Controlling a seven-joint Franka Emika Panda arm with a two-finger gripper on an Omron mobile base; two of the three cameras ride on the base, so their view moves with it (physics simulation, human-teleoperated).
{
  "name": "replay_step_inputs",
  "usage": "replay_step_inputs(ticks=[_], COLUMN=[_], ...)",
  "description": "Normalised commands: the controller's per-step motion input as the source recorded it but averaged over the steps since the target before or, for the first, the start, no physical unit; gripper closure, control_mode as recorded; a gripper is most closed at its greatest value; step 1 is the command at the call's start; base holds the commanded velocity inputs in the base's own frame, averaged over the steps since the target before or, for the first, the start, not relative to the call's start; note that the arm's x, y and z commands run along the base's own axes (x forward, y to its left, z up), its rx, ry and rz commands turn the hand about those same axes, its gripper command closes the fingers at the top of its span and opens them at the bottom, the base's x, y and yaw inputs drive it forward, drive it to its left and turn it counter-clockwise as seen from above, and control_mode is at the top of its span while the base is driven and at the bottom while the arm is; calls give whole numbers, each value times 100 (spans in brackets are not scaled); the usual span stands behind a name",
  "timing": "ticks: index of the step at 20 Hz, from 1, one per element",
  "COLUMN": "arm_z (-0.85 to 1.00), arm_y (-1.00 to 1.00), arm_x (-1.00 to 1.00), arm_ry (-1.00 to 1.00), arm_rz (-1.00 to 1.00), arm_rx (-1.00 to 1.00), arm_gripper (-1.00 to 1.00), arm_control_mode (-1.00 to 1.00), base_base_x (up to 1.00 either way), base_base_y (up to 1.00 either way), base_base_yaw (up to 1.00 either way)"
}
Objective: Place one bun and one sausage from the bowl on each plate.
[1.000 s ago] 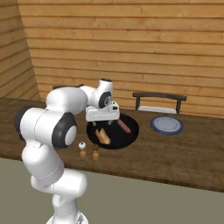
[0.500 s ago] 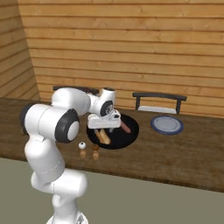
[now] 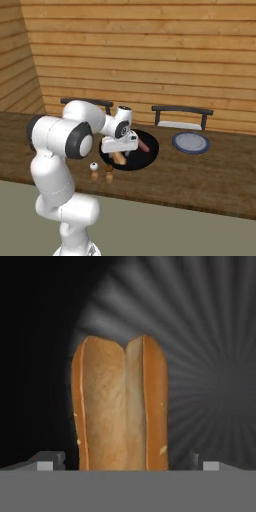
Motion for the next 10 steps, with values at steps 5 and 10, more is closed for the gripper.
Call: replay_step_inputs(ticks=[5, 10], arm_z=[-33, -21], arm_y=[0, 0], arm_x=[2, 7], arm_ry=[1, 0], arm_rz=[6, 1], arm_rx=[0, 0], arm_gripper=[-100, -100], arm_control_mode=[-100, -100], base_base_x=[0, 0], base_base_y=[0, 0], base_base_yaw=[0, 0])
